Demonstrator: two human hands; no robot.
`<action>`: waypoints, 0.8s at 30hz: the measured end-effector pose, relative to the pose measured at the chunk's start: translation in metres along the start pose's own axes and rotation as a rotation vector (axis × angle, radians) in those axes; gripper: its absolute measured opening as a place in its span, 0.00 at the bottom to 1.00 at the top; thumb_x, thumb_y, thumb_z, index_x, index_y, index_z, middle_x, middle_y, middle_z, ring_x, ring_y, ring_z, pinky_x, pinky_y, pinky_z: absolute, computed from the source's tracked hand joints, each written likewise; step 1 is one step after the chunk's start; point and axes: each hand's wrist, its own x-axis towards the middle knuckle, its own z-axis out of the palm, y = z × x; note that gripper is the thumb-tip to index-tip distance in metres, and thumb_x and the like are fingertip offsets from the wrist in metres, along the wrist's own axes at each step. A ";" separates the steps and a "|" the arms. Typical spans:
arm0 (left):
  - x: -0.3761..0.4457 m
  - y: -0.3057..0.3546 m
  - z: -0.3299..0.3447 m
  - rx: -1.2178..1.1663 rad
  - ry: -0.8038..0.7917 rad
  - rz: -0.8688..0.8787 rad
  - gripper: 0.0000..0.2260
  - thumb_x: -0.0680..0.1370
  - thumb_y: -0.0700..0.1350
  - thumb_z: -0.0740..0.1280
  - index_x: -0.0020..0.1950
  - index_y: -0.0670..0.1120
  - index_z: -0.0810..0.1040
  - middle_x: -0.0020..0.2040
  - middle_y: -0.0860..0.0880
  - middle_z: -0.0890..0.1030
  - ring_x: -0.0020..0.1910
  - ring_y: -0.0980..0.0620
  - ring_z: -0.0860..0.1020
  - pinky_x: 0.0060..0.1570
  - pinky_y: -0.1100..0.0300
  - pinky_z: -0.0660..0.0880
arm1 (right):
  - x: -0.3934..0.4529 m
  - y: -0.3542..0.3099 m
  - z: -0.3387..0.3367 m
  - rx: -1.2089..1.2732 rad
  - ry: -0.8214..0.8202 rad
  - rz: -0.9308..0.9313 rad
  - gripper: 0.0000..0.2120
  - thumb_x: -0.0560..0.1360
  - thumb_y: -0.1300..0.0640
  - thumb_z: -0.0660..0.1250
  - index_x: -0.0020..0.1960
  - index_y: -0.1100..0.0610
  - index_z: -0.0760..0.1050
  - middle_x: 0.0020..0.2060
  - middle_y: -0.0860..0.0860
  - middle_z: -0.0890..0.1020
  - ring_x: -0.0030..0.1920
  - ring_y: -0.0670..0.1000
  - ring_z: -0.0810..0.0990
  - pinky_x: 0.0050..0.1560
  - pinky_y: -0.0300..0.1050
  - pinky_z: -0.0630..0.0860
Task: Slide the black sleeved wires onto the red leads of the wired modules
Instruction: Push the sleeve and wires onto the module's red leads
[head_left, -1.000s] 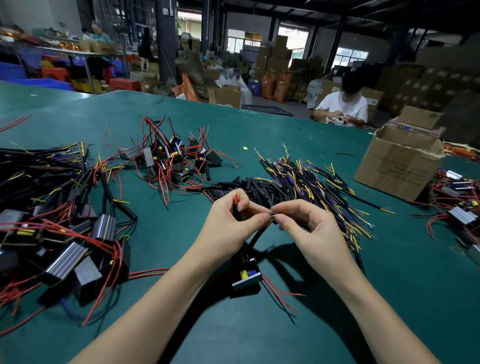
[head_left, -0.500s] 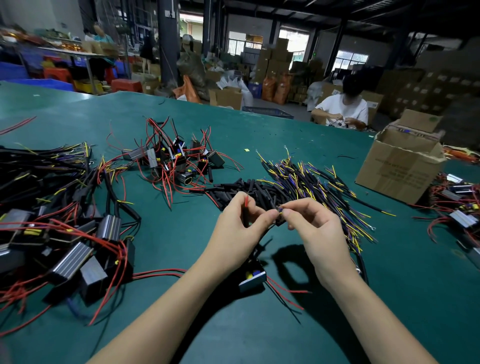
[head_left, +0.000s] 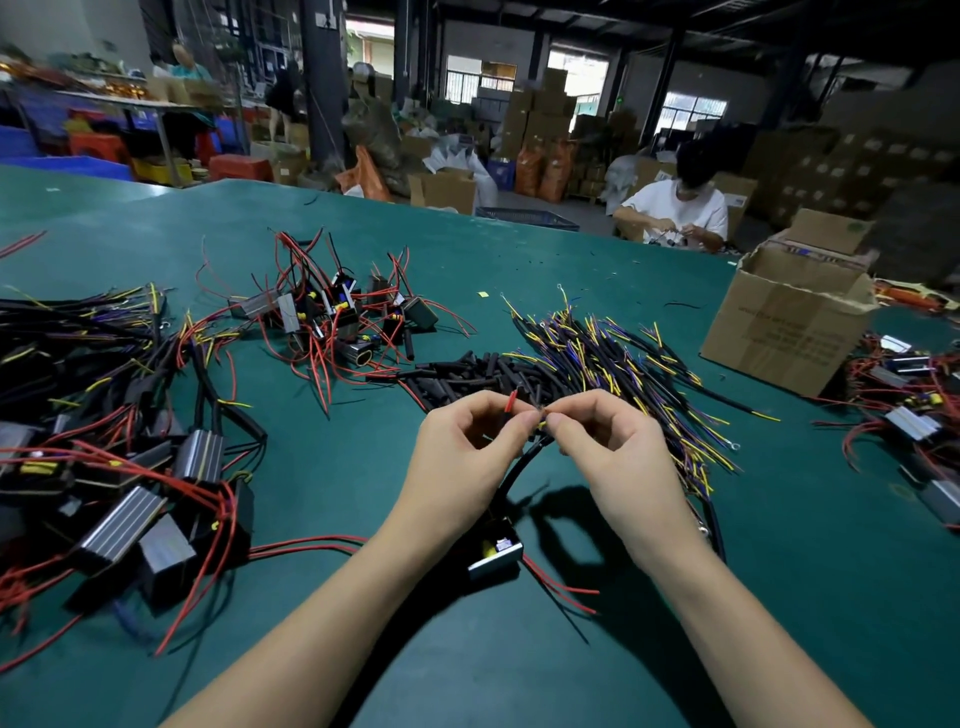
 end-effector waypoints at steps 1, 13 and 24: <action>-0.001 0.000 0.001 0.001 -0.003 -0.004 0.05 0.75 0.41 0.70 0.40 0.47 0.81 0.31 0.54 0.78 0.32 0.57 0.72 0.36 0.62 0.70 | 0.000 0.000 0.002 0.003 0.016 0.003 0.06 0.75 0.64 0.67 0.41 0.55 0.79 0.31 0.42 0.80 0.34 0.38 0.75 0.38 0.27 0.69; -0.003 0.001 0.003 0.032 0.008 -0.049 0.04 0.76 0.40 0.69 0.41 0.43 0.82 0.28 0.53 0.76 0.26 0.64 0.70 0.30 0.73 0.65 | 0.002 0.001 -0.004 -0.014 0.078 0.039 0.05 0.76 0.61 0.67 0.45 0.54 0.81 0.40 0.48 0.84 0.46 0.49 0.81 0.52 0.40 0.75; -0.005 0.000 0.007 0.060 0.022 -0.029 0.05 0.76 0.41 0.70 0.40 0.47 0.81 0.34 0.43 0.80 0.33 0.55 0.73 0.37 0.56 0.73 | 0.001 0.002 0.002 0.036 0.054 0.044 0.06 0.76 0.62 0.67 0.41 0.55 0.79 0.33 0.42 0.81 0.37 0.39 0.76 0.42 0.29 0.71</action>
